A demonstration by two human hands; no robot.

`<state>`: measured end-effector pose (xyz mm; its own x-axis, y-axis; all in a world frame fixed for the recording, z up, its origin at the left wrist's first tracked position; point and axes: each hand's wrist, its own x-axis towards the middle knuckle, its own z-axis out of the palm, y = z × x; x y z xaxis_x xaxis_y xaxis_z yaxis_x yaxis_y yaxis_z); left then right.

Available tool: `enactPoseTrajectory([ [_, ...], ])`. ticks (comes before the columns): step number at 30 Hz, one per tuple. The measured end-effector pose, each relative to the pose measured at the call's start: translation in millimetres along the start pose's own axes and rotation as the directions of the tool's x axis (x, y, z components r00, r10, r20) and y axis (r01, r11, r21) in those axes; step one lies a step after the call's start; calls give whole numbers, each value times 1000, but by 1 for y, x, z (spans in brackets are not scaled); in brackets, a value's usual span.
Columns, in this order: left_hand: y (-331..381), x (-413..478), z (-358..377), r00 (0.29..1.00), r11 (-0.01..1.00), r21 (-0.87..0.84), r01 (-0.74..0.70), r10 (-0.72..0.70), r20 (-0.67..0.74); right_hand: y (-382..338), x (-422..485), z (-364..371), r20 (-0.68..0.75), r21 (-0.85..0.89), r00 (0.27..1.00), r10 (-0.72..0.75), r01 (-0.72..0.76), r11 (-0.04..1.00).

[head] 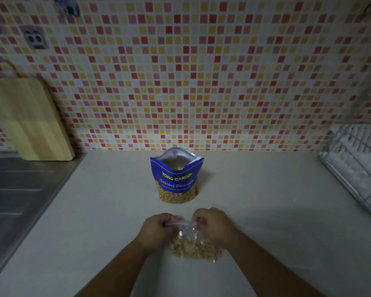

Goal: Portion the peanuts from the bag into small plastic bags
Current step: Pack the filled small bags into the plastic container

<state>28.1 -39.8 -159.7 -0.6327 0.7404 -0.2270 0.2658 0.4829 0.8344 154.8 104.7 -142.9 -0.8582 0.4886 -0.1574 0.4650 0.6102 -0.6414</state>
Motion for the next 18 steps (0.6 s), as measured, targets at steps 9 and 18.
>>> enactPoseTrajectory([
  [9, 92, 20, 17, 956, 956, -83, -282, 288, 64, 0, -38, -101, -154, 34, 988, -16, 22, 999],
  [18, 149, 39, 124, 917, 928, 87, -362, 338, 211, 90, -79, -164, -122, 119, 983, 135, -120, 986],
])
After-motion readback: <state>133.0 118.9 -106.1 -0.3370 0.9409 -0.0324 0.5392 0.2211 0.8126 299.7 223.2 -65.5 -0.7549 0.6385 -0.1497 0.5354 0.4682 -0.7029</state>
